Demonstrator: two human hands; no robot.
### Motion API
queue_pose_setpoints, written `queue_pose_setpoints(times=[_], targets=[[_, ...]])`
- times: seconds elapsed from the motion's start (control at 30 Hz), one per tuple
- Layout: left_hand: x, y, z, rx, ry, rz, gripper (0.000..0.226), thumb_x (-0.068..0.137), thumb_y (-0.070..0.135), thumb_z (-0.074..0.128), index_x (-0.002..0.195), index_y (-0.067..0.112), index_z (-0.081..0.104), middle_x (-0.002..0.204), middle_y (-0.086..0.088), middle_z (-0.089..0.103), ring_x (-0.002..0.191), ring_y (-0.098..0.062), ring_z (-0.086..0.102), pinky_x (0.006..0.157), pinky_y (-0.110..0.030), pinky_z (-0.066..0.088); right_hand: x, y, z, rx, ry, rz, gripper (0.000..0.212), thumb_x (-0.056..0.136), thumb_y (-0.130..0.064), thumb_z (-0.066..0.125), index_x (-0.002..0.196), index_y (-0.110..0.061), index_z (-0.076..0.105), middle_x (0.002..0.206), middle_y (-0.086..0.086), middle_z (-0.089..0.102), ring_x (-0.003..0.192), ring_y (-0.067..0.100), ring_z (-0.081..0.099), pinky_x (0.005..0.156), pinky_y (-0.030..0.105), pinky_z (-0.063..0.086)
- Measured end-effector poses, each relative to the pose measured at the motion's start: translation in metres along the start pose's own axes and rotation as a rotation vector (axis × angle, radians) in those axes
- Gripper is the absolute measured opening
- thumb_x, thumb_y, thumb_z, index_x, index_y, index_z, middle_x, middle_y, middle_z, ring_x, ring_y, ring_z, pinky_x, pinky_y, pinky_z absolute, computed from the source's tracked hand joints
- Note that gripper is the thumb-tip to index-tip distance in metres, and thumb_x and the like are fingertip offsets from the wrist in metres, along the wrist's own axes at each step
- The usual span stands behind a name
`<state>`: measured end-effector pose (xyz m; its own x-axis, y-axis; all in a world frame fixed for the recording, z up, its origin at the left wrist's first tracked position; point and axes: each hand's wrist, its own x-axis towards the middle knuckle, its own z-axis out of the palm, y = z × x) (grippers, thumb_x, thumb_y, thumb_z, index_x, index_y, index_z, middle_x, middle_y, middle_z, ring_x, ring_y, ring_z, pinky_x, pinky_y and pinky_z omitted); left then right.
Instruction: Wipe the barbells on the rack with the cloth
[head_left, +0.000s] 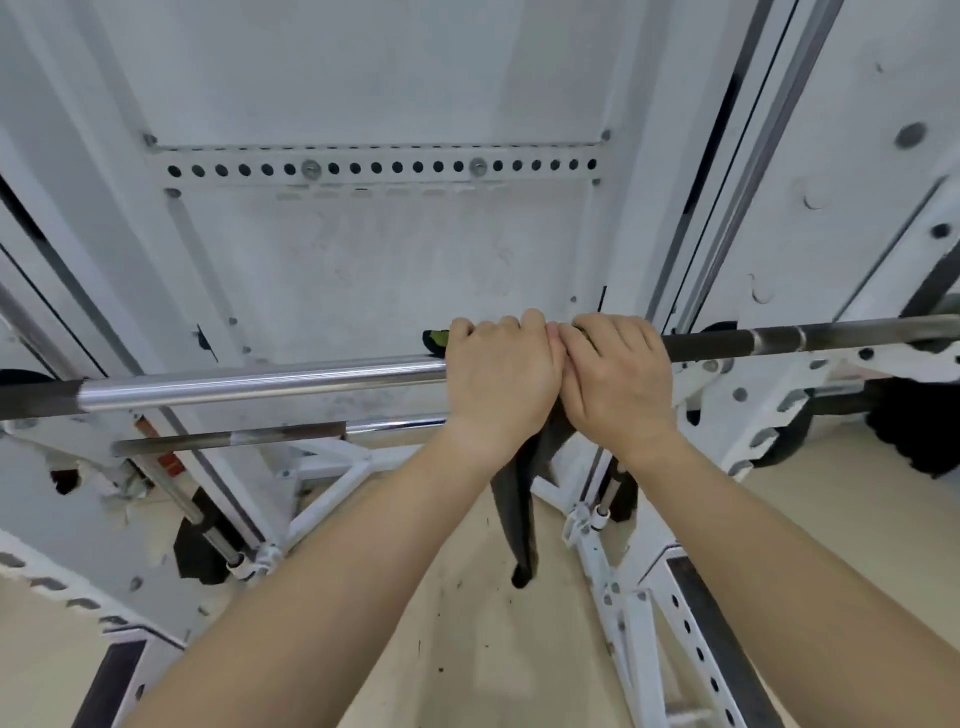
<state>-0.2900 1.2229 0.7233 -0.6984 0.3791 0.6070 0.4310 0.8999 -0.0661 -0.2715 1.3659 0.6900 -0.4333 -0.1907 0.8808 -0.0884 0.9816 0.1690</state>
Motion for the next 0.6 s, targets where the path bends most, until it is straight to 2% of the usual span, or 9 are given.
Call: queue_pose_setpoints(times=[0.07, 0.17, 0.27, 0.33, 0.4, 0.47, 0.53, 0.6], targets=[[0.005, 0.021, -0.001, -0.016, -0.013, 0.031, 0.036, 0.104, 0.031, 0.031, 0.079, 0.018, 0.053, 0.064, -0.002, 0.061, 0.056, -0.029, 0.055, 0.069, -0.041, 0.036, -0.008, 0.024, -0.005, -0.01, -0.014, -0.038, 0.022, 0.1, -0.023, 0.052, 0.093, -0.012, 0.071, 0.09, 0.006, 0.069, 0.079, 0.029, 0.062, 0.077, 0.042, 0.047], [0.006, 0.025, -0.005, -0.005, -0.05, 0.081, 0.042, 0.105, 0.038, 0.025, 0.086, 0.019, 0.058, 0.071, -0.002, 0.064, 0.062, -0.031, 0.06, 0.077, -0.043, 0.038, -0.012, 0.047, -0.01, -0.026, -0.055, -0.08, 0.026, 0.098, -0.028, 0.049, 0.102, -0.016, 0.072, 0.096, 0.004, 0.069, 0.084, 0.03, 0.063, 0.081, 0.043, 0.046], [-0.001, -0.001, -0.005, 0.078, -0.024, 0.097, 0.055, 0.105, 0.04, 0.009, 0.093, 0.023, 0.06, 0.074, -0.002, 0.063, 0.065, -0.032, 0.061, 0.08, -0.044, 0.036, -0.006, 0.029, -0.009, 0.02, -0.041, 0.107, 0.032, 0.097, -0.033, 0.044, 0.096, -0.018, 0.073, 0.092, 0.002, 0.069, 0.084, 0.03, 0.062, 0.087, 0.044, 0.044], [-0.008, -0.015, -0.002, 0.081, 0.042, 0.096, 0.047, 0.106, 0.038, 0.017, 0.089, 0.022, 0.058, 0.068, 0.0, 0.06, 0.061, -0.031, 0.058, 0.076, -0.042, 0.035, -0.002, -0.001, -0.006, 0.049, -0.045, 0.233, 0.04, 0.099, -0.038, 0.037, 0.091, -0.019, 0.072, 0.093, 0.001, 0.068, 0.089, 0.028, 0.06, 0.096, 0.049, 0.04], [-0.007, -0.015, 0.002, 0.065, 0.057, 0.084, 0.04, 0.104, 0.034, 0.023, 0.082, 0.02, 0.054, 0.063, 0.001, 0.056, 0.054, -0.028, 0.054, 0.072, -0.04, 0.034, -0.001, -0.022, -0.002, 0.069, -0.042, 0.271, 0.05, 0.102, -0.04, 0.027, 0.089, -0.02, 0.071, 0.095, -0.001, 0.068, 0.094, 0.026, 0.059, 0.1, 0.051, 0.036], [-0.001, -0.006, 0.006, 0.005, 0.055, 0.094, 0.038, 0.103, 0.032, 0.023, 0.078, 0.019, 0.049, 0.058, 0.003, 0.05, 0.047, -0.027, 0.048, 0.067, -0.037, 0.033, -0.001, -0.017, 0.0, 0.081, -0.017, 0.265, 0.051, 0.103, -0.037, 0.026, 0.087, -0.02, 0.071, 0.091, -0.001, 0.068, 0.089, 0.025, 0.059, 0.098, 0.048, 0.038], [0.007, 0.01, 0.012, -0.026, 0.072, 0.124, 0.035, 0.103, 0.03, 0.021, 0.078, 0.019, 0.044, 0.055, 0.004, 0.045, 0.042, -0.026, 0.041, 0.059, -0.034, 0.032, -0.004, 0.008, 0.002, 0.062, 0.013, 0.206, 0.047, 0.103, -0.033, 0.031, 0.082, -0.018, 0.07, 0.084, 0.0, 0.067, 0.08, 0.026, 0.059, 0.088, 0.045, 0.042], [0.017, 0.032, 0.017, -0.036, 0.09, 0.188, 0.029, 0.102, 0.028, 0.024, 0.077, 0.019, 0.035, 0.053, 0.005, 0.037, 0.039, -0.024, 0.03, 0.052, -0.031, 0.024, -0.009, 0.041, 0.002, 0.028, 0.027, 0.145, 0.047, 0.103, -0.031, 0.031, 0.079, -0.016, 0.069, 0.08, 0.001, 0.067, 0.074, 0.027, 0.058, 0.081, 0.043, 0.043]])
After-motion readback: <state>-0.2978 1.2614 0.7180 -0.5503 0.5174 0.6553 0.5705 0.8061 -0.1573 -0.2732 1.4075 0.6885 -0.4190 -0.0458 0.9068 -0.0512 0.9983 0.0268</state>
